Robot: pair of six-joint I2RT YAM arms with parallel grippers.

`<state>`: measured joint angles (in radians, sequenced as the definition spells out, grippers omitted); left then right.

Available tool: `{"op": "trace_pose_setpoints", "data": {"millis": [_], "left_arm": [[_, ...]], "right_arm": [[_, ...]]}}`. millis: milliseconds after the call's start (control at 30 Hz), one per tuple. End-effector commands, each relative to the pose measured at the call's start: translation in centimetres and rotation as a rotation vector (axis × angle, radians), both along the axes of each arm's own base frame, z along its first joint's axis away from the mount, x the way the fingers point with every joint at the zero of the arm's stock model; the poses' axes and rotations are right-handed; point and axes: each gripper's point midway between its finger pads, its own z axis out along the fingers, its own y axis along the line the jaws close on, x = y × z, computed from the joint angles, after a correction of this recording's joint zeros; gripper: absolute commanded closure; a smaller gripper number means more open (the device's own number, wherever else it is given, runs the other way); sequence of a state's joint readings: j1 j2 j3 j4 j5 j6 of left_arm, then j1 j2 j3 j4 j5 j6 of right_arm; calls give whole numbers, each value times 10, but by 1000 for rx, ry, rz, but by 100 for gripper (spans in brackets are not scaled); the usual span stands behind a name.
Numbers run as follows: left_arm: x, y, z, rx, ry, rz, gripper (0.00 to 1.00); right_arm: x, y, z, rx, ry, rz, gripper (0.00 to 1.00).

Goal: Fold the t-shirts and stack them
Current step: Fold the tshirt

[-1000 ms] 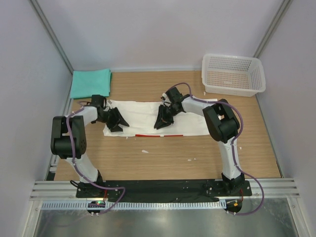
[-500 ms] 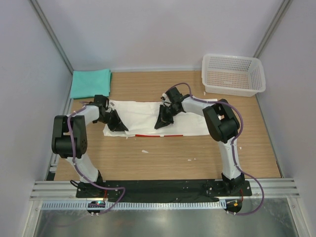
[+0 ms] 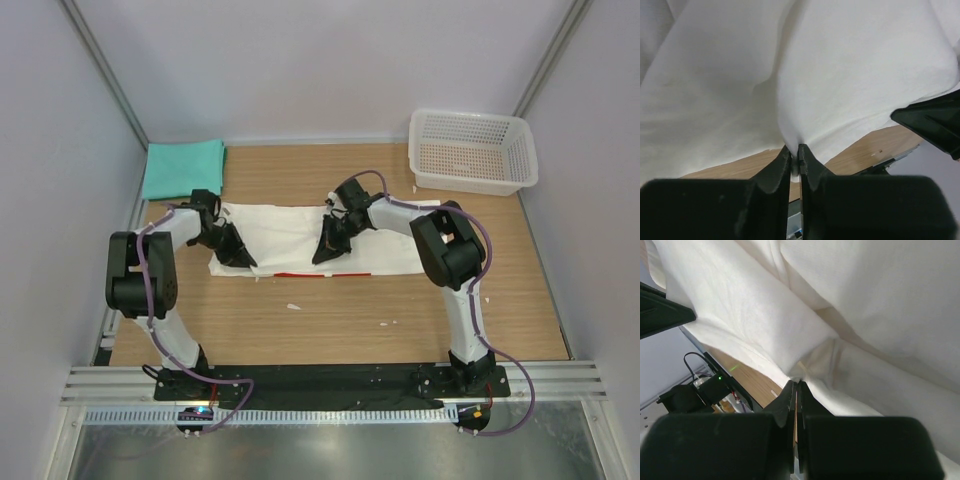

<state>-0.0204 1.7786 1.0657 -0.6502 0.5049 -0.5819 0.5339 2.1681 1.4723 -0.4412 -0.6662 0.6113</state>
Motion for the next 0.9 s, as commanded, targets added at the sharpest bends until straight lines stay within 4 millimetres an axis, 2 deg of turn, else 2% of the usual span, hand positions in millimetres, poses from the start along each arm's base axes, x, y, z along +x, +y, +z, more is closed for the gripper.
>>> {"op": "trace_pose_setpoints", "data": {"millis": [0,167,200,267,367,433,467,533,667,833,867], "left_arm": [[6,10,4,64,-18,-18,84],[11,30,25,192,-104,-8,62],[14,35,36,218,-144,4,57],[17,34,42,212,-174,5,53],[16,20,39,132,-163,-24,52],[15,15,31,92,-139,-34,52],[18,14,30,87,-155,-35,53],[20,13,24,77,-155,-32,53],[36,10,26,47,-204,-31,57],[57,13,30,55,-237,-23,59],[62,26,30,61,-236,13,59]], "right_arm": [[7,1,35,49,-68,-17,99],[6,-2,34,47,-60,-27,97],[5,-1,33,49,-58,-25,96],[6,-2,33,47,-61,-28,95],[8,-1,36,54,-72,-29,94],[8,0,36,56,-69,-26,92],[8,0,35,55,-67,-23,87],[6,-2,36,50,-73,-12,82],[12,-10,39,6,-124,-12,72],[29,-12,45,-21,-177,-26,70],[32,-12,44,-28,-180,-32,69]]}}
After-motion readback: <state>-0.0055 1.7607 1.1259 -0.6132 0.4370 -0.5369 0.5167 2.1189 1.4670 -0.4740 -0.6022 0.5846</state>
